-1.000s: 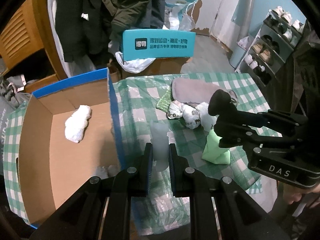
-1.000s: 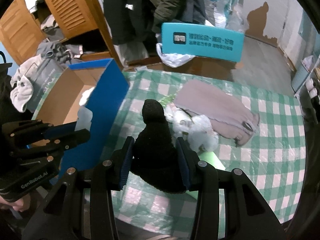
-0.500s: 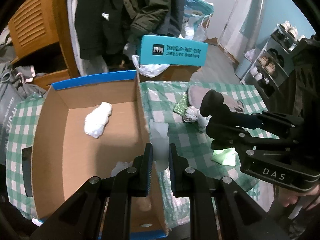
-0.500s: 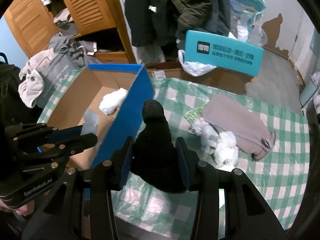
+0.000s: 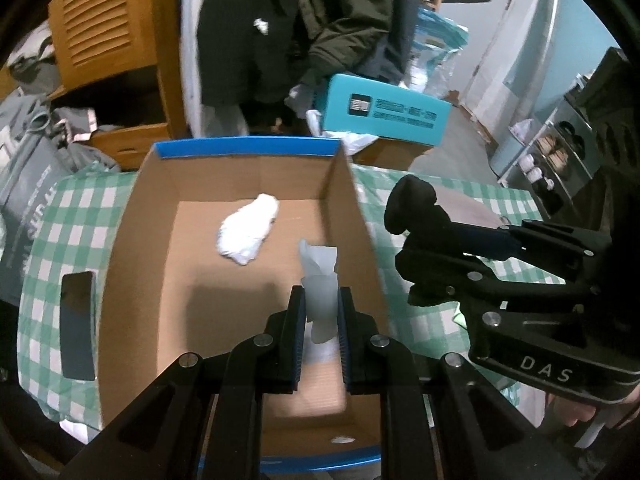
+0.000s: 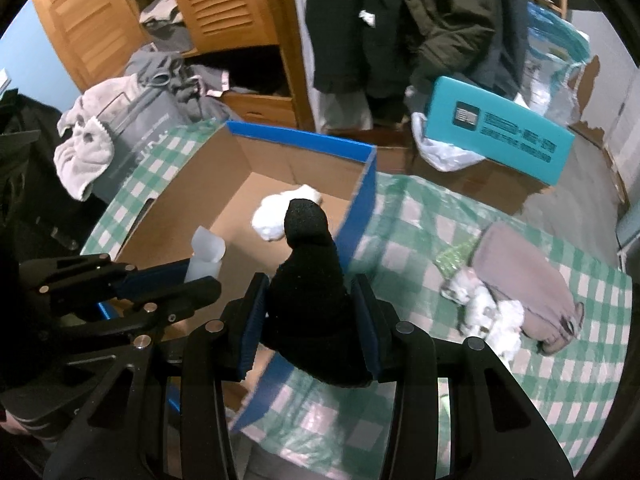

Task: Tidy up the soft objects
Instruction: 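Carry both socks over the box with left and right tools, then open both tools to drop the socks into the box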

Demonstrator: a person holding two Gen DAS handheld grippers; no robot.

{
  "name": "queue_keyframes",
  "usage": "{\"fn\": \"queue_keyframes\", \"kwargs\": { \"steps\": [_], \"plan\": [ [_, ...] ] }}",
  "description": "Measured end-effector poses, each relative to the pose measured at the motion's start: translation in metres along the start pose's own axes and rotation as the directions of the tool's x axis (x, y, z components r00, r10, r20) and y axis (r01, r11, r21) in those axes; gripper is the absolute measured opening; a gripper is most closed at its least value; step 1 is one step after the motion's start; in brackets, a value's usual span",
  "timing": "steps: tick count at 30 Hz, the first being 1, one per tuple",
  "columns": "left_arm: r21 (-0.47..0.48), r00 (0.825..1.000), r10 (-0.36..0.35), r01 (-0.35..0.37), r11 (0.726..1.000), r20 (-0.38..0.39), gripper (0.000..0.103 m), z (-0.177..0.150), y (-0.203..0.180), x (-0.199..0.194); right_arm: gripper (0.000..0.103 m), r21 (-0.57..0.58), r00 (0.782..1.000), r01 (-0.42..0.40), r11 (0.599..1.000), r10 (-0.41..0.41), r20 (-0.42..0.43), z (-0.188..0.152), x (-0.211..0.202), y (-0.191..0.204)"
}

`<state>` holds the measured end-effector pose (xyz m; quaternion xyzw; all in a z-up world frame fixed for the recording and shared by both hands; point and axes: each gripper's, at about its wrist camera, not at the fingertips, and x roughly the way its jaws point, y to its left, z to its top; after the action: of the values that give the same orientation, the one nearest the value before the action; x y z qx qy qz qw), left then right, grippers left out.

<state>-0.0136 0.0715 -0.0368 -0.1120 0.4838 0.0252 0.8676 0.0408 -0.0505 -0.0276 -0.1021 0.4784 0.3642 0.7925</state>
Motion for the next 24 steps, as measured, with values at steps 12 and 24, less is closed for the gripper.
{"fn": "queue_keyframes", "kwargs": {
  "steps": [12, 24],
  "plan": [
    [-0.076, 0.999, 0.040, -0.042, 0.996, -0.026, 0.016, -0.006, 0.045, 0.007, 0.041, -0.045, 0.998, -0.037, 0.998, 0.035, -0.047, 0.018, 0.030, 0.036],
    [-0.096, 0.994, 0.079, -0.087, 0.992, -0.076, 0.026, -0.009, 0.065, 0.017, 0.043, -0.047, 0.994, -0.045, 0.998, 0.040, -0.103, 0.020, 0.055, 0.047]
  ]
}}
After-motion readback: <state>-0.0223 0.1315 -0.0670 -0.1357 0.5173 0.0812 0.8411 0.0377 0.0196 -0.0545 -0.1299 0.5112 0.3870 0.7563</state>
